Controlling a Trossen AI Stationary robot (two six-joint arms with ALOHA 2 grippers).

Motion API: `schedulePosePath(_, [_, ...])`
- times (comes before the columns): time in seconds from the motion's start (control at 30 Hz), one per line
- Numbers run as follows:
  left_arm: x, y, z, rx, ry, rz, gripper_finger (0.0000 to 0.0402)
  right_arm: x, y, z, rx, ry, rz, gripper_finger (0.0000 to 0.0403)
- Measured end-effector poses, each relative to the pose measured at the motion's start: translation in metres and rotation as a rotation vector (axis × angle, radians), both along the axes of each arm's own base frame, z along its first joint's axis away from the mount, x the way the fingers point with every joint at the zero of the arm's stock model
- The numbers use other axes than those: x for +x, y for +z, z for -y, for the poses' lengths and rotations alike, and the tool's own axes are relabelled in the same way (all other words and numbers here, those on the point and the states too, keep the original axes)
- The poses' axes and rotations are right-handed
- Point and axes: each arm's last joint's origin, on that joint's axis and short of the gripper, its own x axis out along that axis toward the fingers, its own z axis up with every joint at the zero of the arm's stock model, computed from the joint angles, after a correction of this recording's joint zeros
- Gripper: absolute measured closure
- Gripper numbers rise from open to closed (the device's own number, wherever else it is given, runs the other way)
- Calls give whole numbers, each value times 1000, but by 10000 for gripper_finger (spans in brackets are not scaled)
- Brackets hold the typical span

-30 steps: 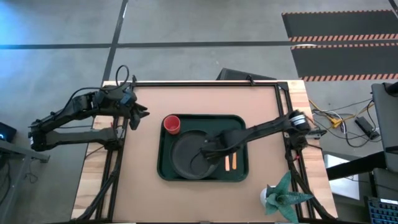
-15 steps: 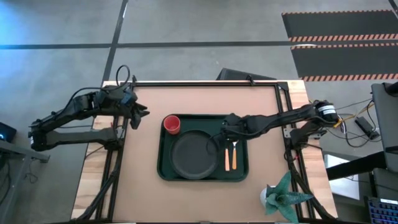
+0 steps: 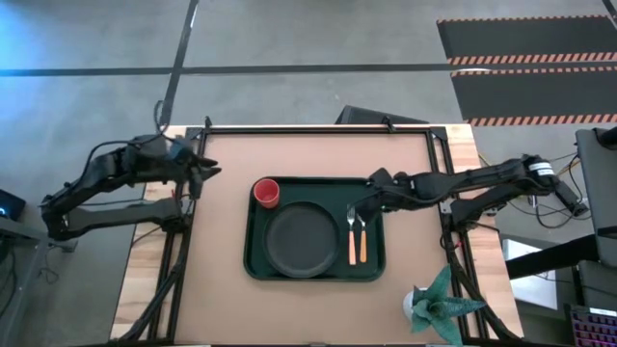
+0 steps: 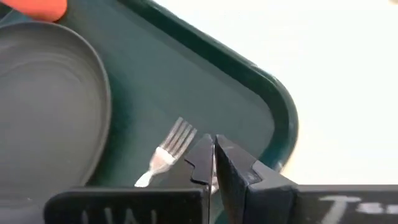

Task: Pick and place plate/cup/fork/spoon on tray
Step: Adjust the green tray

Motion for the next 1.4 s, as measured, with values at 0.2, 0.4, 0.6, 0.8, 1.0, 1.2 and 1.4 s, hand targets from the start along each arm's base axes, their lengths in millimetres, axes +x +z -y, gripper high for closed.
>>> schedulePosePath(0.2, [-3, 4, 0, 35, 28, 49, 285, -10, -18, 15, 68, 31, 71, 394])
schedulePosePath(0.4, [1, 7, -2, 51, 29, 76, 285, -6, -39, 37, 88, 37, 41, 394])
schedulePosePath(0.6, [7, 5, -4, 40, 31, 49, 285, 1, -52, 67, 143, 79, 32, 394])
schedulePosePath(0.8, [12, 3, -6, 41, 43, 27, 285, 8, -64, 92, 195, 103, 82, 394])
schedulePosePath(1.0, [11, 3, -6, 45, 41, 27, 285, 16, -83, 98, 228, 109, 52, 394])
schedulePosePath(1.2, [10, 4, -5, 60, 35, 27, 285, 24, -100, 102, 238, 133, 44, 394])
schedulePosePath(1.4, [9, 4, -5, 64, 33, 30, 285, 24, -109, 114, 238, 123, 38, 394])
